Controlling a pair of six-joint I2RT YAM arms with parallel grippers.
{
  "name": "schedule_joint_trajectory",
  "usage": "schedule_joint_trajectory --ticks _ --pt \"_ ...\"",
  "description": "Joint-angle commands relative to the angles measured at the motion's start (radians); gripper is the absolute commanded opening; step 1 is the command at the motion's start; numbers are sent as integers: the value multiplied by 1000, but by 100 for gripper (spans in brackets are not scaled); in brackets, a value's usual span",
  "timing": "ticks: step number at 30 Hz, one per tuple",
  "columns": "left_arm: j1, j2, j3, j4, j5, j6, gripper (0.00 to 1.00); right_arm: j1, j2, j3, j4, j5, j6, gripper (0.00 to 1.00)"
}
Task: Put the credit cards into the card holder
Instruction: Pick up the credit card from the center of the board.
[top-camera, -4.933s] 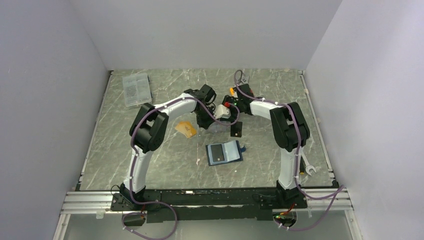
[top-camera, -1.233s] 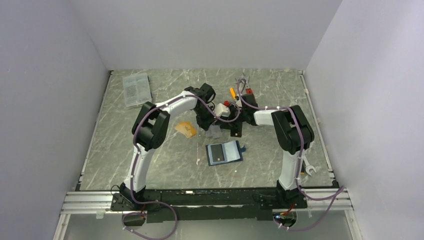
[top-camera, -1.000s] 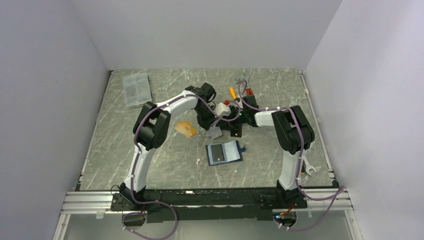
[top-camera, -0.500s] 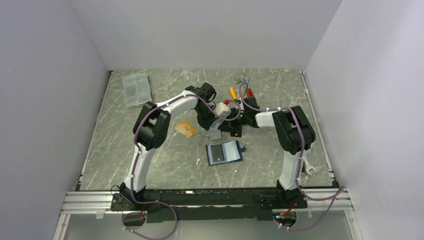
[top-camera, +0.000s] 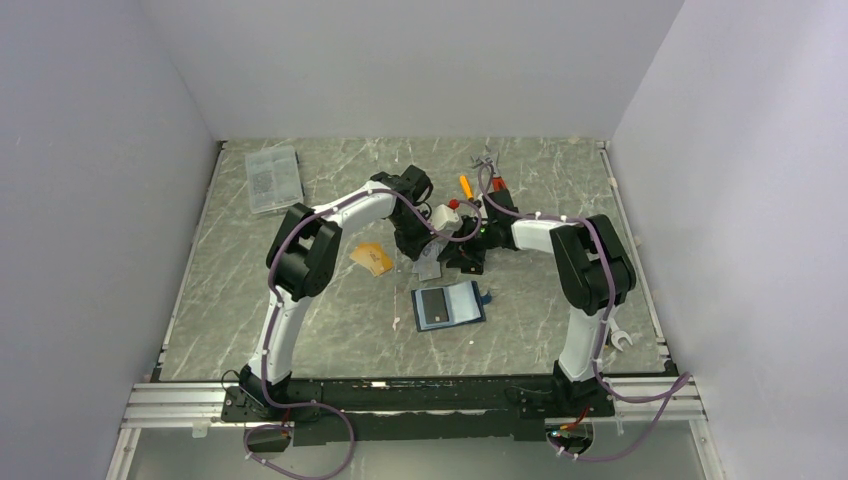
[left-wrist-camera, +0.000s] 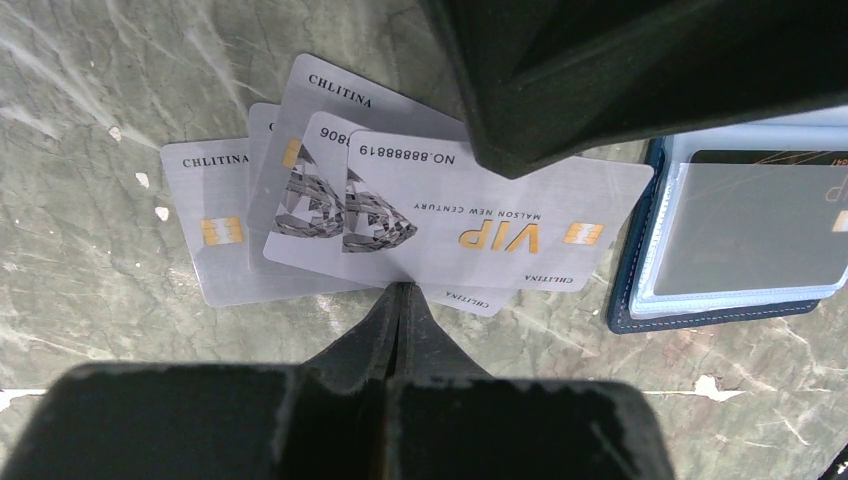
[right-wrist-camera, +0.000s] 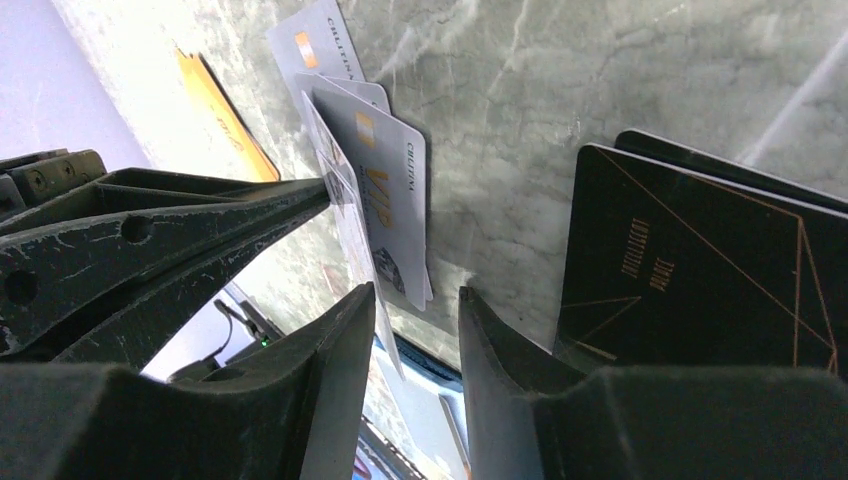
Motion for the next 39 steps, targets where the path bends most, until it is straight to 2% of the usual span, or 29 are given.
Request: schedule_joint_trajectory --ticks 1,10,15,19,25,33,39 --pt "-14 34 3 24 8 -7 0 1 -41 21 -86 39 -26 40" --pt "-12 28 -1 22 6 -6 0 2 -60 -62 67 -106 70 39" --pt "-10 25 -3 22 4 -4 0 8 -55 -99 151 -145 125 35" --pt "-10 21 -9 25 5 -4 0 10 -58 -115 193 -153 159 26" --pt "0 7 -19 24 7 -5 0 8 -66 -134 263 -165 210 1" --pt "48 -44 -21 9 20 -23 0 6 -109 -142 231 -176 213 0" --pt "102 -110 1 -18 68 -55 7 5 -147 -112 165 -156 170 0"
